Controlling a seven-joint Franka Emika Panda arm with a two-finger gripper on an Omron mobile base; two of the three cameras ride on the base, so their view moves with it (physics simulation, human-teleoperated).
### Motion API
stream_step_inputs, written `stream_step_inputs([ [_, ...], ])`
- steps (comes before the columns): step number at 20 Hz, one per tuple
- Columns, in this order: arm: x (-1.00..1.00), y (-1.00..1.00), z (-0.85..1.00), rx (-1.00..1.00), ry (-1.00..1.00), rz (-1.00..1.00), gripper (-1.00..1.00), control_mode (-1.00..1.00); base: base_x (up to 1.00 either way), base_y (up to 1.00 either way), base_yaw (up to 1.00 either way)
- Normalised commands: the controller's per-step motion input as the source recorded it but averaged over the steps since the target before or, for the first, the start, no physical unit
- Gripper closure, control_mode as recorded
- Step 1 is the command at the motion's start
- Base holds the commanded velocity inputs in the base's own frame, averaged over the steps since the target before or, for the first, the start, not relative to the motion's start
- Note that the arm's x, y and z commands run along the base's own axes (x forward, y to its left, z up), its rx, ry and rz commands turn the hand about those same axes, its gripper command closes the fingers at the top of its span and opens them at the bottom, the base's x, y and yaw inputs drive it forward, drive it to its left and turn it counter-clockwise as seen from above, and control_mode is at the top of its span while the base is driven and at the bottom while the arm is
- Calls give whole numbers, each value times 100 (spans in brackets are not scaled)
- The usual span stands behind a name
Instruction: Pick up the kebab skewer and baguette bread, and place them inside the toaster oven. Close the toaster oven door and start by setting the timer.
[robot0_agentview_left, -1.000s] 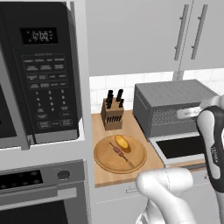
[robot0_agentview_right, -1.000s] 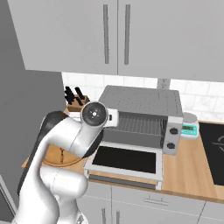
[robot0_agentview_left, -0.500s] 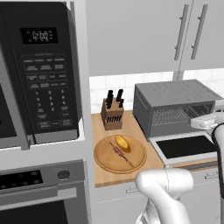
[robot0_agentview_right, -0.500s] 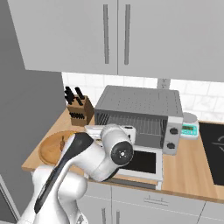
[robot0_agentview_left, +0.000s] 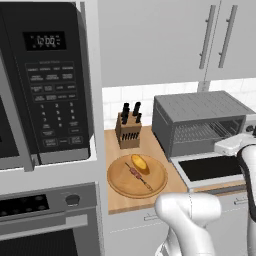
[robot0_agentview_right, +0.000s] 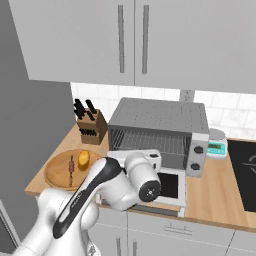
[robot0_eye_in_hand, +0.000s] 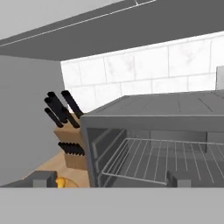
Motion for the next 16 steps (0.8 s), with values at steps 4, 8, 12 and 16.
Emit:
stream_step_inputs([
  [4, 27, -22, -28, 7, 0, 0, -100, -100, 0, 0, 0],
  [8, 12, -10, -36, 7, -7, 0, -100, -100, 0, 0, 0],
  [12, 39, -18, -3, 1, -3, 0, -100, -100, 0, 0, 0],
  [16, 34, -14, -2, 0, 0, 0, -100, -100, 0, 0, 0],
])
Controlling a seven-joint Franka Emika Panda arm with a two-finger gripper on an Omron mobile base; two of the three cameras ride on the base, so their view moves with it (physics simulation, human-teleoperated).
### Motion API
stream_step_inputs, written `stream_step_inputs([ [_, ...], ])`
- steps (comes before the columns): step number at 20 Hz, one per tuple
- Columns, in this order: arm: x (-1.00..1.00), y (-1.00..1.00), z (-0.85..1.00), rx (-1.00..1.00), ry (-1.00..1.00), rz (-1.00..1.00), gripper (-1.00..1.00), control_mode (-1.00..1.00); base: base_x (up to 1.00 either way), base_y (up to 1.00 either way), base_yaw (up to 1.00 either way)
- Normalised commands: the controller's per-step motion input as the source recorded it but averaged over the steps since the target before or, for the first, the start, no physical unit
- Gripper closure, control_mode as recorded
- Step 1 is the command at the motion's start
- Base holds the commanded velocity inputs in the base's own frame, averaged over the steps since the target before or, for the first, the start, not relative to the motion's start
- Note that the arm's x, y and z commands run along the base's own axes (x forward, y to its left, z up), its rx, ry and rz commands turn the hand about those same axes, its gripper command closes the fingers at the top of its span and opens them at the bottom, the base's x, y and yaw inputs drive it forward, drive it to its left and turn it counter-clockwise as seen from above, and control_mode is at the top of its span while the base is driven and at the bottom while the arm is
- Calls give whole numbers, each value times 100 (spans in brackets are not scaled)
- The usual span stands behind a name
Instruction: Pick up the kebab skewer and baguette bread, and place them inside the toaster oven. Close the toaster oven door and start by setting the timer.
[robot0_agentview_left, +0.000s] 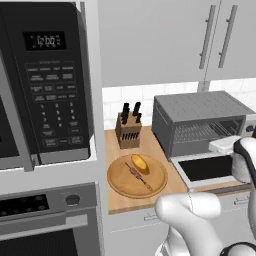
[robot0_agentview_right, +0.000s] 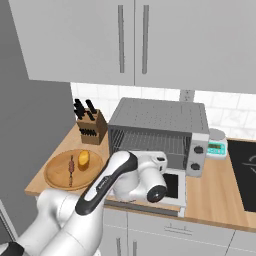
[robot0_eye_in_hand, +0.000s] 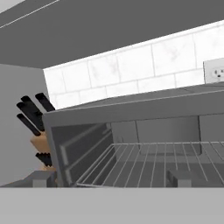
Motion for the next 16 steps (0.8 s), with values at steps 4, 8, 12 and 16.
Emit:
stream_step_inputs([
  [4, 30, -10, -12, 0, 0, 0, -100, -100, 0, 0, 0],
  [8, 21, -9, -12, 0, -2, 0, -100, -100, 0, 0, 0],
  [12, 23, -1, -4, 0, -8, 0, -100, -100, 0, 0, 0],
  [16, 16, 0, -14, 0, -7, 0, -100, -100, 0, 0, 0],
])
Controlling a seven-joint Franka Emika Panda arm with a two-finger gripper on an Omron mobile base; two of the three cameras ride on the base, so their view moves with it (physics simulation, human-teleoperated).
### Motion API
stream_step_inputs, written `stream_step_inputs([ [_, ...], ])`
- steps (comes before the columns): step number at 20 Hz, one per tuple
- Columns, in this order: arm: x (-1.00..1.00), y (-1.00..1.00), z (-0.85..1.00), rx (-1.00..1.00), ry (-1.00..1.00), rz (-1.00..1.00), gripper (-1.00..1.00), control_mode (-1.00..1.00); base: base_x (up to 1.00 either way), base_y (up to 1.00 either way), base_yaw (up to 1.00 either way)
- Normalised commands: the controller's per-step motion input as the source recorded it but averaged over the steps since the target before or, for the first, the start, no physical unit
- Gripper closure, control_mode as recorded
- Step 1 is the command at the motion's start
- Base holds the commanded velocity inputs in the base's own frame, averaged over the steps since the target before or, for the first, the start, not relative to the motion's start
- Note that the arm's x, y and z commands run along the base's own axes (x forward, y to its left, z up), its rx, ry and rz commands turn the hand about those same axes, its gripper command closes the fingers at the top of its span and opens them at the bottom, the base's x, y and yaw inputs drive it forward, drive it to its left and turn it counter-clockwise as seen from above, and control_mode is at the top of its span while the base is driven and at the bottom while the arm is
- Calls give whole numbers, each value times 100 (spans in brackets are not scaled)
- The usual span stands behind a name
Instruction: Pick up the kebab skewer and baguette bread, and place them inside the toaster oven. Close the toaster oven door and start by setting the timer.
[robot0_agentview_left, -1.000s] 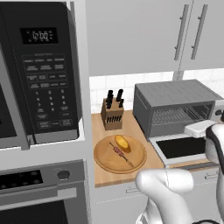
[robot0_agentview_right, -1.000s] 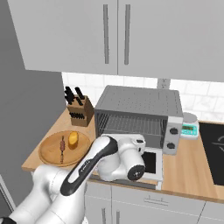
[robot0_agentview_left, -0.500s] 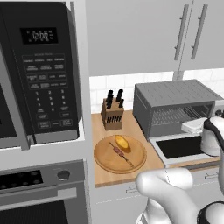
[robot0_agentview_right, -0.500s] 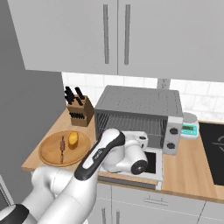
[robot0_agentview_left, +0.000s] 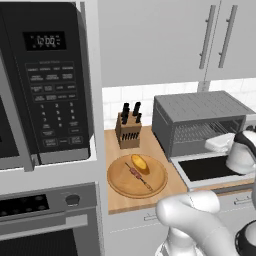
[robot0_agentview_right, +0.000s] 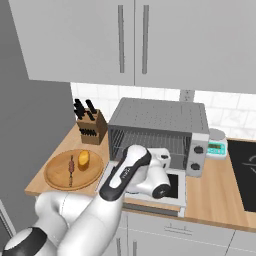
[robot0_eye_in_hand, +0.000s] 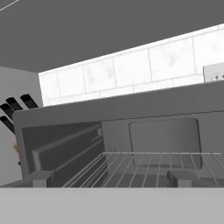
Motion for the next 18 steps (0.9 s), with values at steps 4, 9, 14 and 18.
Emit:
stream_step_inputs([
  [4, 24, 0, -11, -1, -5, 0, -100, -100, 0, 0, 0],
  [9, 24, 0, -2, 0, 0, 0, -100, -100, 0, 0, 0],
  [14, 26, 0, -11, 0, 0, 0, -100, -100, 0, 0, 0],
  [18, 25, 0, -11, 0, 0, 0, -100, -100, 0, 0, 0],
])
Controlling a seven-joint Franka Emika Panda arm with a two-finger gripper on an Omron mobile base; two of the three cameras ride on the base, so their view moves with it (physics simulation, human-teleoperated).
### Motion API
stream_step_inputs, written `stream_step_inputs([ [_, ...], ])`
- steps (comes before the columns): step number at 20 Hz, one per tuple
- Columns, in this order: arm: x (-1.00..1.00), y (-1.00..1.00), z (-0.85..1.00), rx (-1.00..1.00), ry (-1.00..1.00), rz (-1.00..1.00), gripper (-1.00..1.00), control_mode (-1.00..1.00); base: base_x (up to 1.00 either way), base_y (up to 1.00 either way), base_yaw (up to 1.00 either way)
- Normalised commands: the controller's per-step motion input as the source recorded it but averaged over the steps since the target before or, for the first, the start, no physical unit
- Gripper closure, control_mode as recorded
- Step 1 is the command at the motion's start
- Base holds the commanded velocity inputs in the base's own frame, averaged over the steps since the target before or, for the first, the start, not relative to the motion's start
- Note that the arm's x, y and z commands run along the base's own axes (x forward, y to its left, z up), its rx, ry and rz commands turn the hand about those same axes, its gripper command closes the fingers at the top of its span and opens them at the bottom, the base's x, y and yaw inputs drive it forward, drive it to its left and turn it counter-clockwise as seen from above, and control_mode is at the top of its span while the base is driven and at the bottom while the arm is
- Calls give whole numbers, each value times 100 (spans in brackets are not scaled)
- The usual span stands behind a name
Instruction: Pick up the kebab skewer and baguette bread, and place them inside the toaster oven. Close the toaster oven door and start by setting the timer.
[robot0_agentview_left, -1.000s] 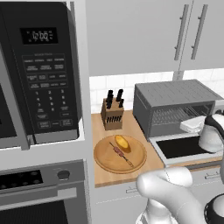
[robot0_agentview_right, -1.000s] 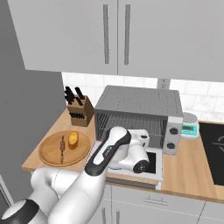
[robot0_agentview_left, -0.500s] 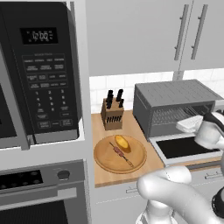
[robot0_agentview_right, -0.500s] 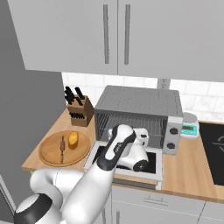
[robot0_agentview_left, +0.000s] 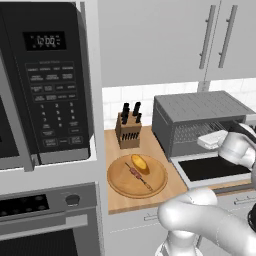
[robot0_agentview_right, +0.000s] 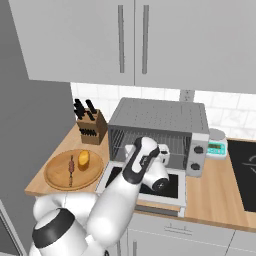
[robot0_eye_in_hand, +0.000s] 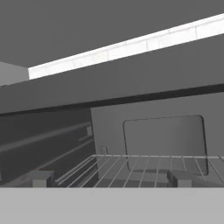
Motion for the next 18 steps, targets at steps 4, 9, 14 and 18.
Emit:
stream_step_inputs([
  [4, 18, 0, -12, 0, 0, 1, -100, -100, 0, 0, 0],
  [9, 3, 0, -26, -1, 0, 1, -100, -100, 0, 0, 0],
  [14, 11, 0, -11, 0, 0, 1, -100, -100, 0, 0, 0],
  [18, 18, 0, -3, 0, 0, 1, -100, -100, 0, 0, 0],
])
